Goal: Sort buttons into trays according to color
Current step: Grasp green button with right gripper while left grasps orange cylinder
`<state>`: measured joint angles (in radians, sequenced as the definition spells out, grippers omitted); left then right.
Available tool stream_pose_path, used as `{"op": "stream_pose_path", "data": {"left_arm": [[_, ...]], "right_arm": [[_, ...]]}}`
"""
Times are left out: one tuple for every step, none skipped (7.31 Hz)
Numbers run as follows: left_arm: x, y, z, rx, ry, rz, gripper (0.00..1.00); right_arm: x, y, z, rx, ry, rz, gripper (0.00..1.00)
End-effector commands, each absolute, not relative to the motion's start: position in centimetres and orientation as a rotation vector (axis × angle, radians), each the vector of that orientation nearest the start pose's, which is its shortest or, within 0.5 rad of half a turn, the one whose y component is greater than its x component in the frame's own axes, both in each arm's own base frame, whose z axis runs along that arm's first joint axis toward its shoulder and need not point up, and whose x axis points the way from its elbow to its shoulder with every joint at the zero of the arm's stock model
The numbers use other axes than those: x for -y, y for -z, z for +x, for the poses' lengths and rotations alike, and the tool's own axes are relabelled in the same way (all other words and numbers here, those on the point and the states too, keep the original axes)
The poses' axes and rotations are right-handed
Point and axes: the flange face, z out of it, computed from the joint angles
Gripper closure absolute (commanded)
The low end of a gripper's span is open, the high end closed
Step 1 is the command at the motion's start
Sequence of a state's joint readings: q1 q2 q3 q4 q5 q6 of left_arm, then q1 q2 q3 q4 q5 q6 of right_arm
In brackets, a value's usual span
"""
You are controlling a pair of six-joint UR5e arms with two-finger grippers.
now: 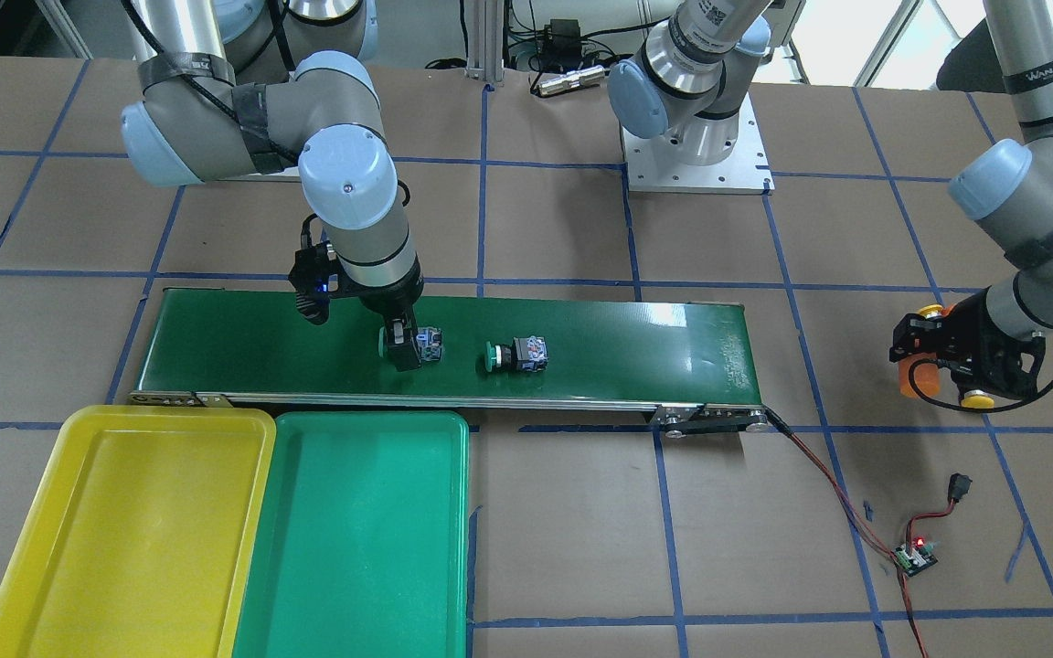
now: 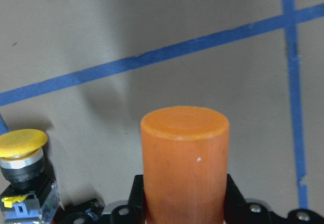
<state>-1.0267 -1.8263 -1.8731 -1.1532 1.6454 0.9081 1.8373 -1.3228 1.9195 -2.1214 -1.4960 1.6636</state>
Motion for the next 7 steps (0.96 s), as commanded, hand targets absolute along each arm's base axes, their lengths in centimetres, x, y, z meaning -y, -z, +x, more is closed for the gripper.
{"op": "stream_pose_path", "data": {"left_arm": [[52.0, -28.9, 5.3, -3.000, -0.210, 0.937, 1.00], [51.3, -28.6, -0.1, -2.899, -0.218, 1.238, 1.00], [49.8, -27.8, -5.7, -2.791, -0.227, 1.456, 1.00], [48.9, -27.4, -10.3, -2.647, -0.198, 1.685, 1.00], [48.7, -27.4, -15.4, -2.433, -0.101, 1.921, 1.00], [47.9, -27.4, -18.8, -2.307, -0.054, 2.040, 1.00], [47.1, -26.8, -20.8, -2.256, -0.074, 2.095, 1.00]], "right_arm": [[46.9, -24.8, 27.3, -2.410, -0.133, 2.016, 0.26], [47.1, -25.0, 27.4, -2.411, -0.138, 2.001, 0.86], [47.2, -25.1, 27.4, -2.415, -0.135, 1.988, 1.00], [47.2, -25.7, 27.2, -2.421, -0.116, 1.974, 1.00], [47.6, -26.7, 27.0, -2.412, -0.084, 1.968, 1.00], [48.7, -28.1, 27.0, -2.397, -0.059, 1.960, 1.00], [50.6, -29.4, 25.9, -2.433, 0.012, 1.901, 1.00]]}}
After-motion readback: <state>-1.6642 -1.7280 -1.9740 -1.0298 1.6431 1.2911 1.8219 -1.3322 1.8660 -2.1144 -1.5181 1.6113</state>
